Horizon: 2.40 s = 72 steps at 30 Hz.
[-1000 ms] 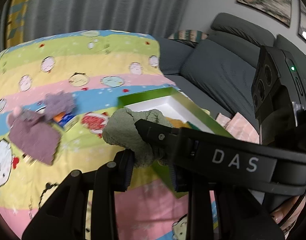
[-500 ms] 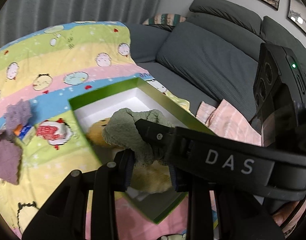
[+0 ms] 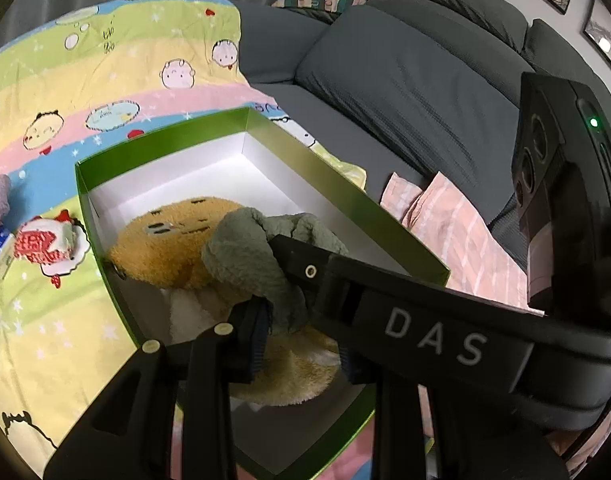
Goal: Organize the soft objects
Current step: 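Carry the grey-green towel into the green box and lower it, then open the right gripper and move it back over the purple towel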
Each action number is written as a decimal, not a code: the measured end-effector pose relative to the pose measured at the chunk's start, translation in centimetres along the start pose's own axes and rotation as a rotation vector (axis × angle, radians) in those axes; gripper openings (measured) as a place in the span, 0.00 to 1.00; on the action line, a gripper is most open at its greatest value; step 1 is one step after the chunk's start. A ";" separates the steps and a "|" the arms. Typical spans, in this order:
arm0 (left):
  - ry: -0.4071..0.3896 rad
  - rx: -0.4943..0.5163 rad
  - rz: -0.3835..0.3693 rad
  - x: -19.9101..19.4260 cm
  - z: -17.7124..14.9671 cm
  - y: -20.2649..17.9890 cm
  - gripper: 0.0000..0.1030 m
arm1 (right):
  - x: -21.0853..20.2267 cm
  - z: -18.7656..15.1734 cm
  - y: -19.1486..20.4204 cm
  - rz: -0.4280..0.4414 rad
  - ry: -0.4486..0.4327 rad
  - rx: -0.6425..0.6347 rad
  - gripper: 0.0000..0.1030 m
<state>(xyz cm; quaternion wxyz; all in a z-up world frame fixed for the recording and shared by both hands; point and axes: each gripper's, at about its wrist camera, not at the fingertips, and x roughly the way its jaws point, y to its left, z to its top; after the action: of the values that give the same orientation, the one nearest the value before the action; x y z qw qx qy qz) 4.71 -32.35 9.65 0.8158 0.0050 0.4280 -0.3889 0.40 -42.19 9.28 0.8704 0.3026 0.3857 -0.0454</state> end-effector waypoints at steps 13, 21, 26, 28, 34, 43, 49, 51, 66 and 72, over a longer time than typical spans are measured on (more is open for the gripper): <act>0.102 -0.072 -0.019 1.8 -0.1 1.0 0.25 | 1.9 0.3 -1.0 -0.034 0.059 0.037 0.39; 0.118 -0.075 -0.014 2.2 0.0 0.8 0.25 | 2.0 0.3 -1.2 -0.039 0.060 0.037 0.39; 0.129 -0.076 -0.004 2.5 0.0 0.8 0.26 | 2.2 0.4 -1.2 -0.055 0.057 0.029 0.39; 0.133 -0.078 -0.002 2.6 0.0 0.9 0.26 | 2.3 0.4 -1.3 -0.057 0.057 0.032 0.39; 0.133 -0.102 0.015 2.6 -0.1 1.0 0.27 | 2.2 0.4 -1.5 -0.062 0.052 0.034 0.39; 0.070 -0.090 0.074 -0.8 -0.6 0.2 0.46 | 0.0 -0.2 -0.2 -0.065 -0.015 -0.024 0.73; -0.054 -0.067 0.091 -5.8 -2.0 -0.2 0.78 | -3.4 -1.0 1.5 -0.046 -0.126 -0.074 0.83; -0.079 -0.077 0.090 -7.5 -2.6 0.1 0.83 | -4.2 -1.4 2.0 -0.037 -0.148 -0.082 0.86; -0.268 -0.222 0.277 -18.4 -10.6 8.3 0.98 | -5.3 -4.6 7.9 -0.039 -0.204 -0.208 0.93; -0.293 -0.312 0.473 -21.1 -15.9 15.4 0.98 | -3.7 -6.5 11.2 -0.032 -0.163 -0.284 0.93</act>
<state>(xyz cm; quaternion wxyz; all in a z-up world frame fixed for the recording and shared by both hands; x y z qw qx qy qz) -3.52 -2.91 9.41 0.9275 -0.0766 0.3475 -0.1147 -2.85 -29.97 13.99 0.9321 0.1656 0.3209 -0.0287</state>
